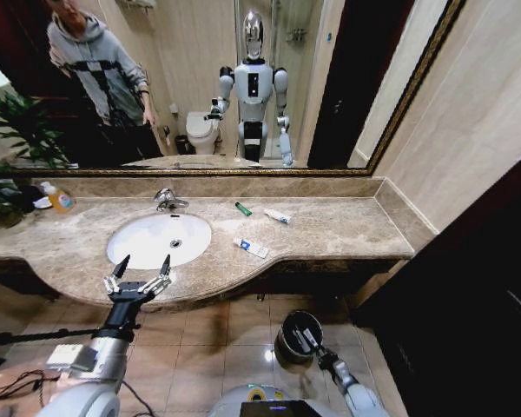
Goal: Pick up the trash from the sink and place it in the trash bin.
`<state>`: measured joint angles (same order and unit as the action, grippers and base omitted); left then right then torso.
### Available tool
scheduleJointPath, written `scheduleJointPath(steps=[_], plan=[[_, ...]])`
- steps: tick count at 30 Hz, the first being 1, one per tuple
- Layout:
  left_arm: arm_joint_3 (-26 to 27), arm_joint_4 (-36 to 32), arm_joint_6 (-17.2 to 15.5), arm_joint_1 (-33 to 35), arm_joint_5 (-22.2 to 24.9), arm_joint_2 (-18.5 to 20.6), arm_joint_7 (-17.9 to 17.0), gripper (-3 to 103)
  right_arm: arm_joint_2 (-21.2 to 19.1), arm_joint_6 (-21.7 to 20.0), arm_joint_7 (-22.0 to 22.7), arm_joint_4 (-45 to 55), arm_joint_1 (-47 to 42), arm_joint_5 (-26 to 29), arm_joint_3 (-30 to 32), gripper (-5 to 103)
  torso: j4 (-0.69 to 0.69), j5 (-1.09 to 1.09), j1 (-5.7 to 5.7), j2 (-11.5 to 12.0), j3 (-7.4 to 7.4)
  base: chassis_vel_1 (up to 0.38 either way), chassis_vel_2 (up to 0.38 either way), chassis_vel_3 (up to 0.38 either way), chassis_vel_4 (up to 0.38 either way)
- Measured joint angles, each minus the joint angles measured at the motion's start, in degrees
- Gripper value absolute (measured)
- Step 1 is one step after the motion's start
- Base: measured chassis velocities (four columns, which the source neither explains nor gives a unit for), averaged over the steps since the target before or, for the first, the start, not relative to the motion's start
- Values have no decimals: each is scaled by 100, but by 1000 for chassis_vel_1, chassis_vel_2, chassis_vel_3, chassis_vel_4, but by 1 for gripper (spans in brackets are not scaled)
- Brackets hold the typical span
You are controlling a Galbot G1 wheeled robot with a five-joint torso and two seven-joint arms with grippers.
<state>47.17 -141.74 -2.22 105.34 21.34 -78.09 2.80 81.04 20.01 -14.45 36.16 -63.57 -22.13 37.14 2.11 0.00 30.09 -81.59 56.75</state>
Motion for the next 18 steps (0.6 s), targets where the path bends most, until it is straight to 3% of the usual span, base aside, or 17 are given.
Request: scheduleJointPath(steps=[9, 12, 18], plan=[[0, 0, 0, 0, 0, 0, 0, 100, 68, -145, -65, -580, 461, -243, -35, 15, 0, 1, 0, 0, 0, 0, 0, 0, 0], [0, 0, 0, 0, 0, 0, 0, 100, 92, -212, -77, -635, 532, -251, -62, 31, 0, 0, 0, 0, 0, 0, 0, 0, 0], [0, 0, 0, 0, 0, 0, 0, 100, 125, -223, -80, -611, 527, -258, -67, 47, 0, 0, 0, 0, 0, 0, 0, 0, 0]])
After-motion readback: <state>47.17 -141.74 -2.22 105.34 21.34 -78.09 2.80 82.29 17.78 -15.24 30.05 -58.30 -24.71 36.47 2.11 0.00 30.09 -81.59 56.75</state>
